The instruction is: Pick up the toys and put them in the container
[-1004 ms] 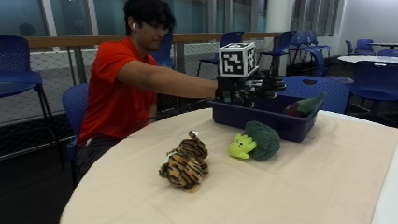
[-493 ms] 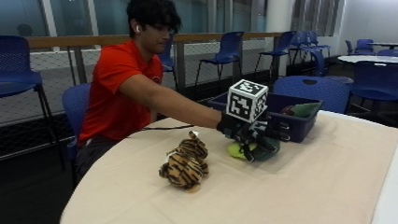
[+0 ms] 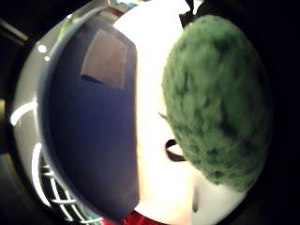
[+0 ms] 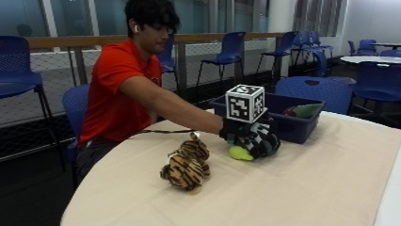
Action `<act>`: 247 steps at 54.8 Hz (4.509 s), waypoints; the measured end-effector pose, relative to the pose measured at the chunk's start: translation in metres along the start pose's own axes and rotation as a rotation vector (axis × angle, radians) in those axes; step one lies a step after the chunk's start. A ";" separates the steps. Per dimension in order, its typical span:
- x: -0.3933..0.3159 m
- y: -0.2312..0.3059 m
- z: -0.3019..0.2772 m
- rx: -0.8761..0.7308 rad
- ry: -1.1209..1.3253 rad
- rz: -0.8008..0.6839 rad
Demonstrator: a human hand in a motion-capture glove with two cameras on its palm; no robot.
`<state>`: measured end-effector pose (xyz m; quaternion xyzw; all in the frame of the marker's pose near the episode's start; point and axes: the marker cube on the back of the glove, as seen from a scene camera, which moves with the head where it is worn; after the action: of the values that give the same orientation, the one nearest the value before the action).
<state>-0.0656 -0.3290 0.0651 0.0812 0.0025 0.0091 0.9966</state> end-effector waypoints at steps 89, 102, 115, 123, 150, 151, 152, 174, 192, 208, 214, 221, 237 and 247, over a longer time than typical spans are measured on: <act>-0.043 0.085 -0.161 -0.096 0.090 -0.120; 0.082 0.099 -0.125 -0.140 0.108 0.089; 0.156 0.108 -0.086 -0.209 0.087 0.226; 0.178 0.108 -0.073 -0.224 0.067 0.255; 0.200 0.105 -0.020 -0.350 0.076 0.254; 0.201 0.106 -0.019 -0.355 0.073 0.256; 0.202 0.107 -0.019 -0.358 0.073 0.258; 0.190 0.114 -0.020 -0.219 0.144 0.259; 0.128 0.110 -0.081 -0.047 0.124 0.152; -0.007 0.081 -0.173 0.047 0.026 -0.027; -0.072 0.075 -0.186 0.030 -0.008 -0.133; -0.141 0.070 -0.181 0.017 0.025 -0.304; -0.207 0.079 -0.155 -0.080 0.063 -0.280; -0.174 0.089 -0.152 -0.100 -0.056 -0.314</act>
<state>-0.2421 -0.2197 -0.0699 0.0303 -0.0129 -0.1488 0.9883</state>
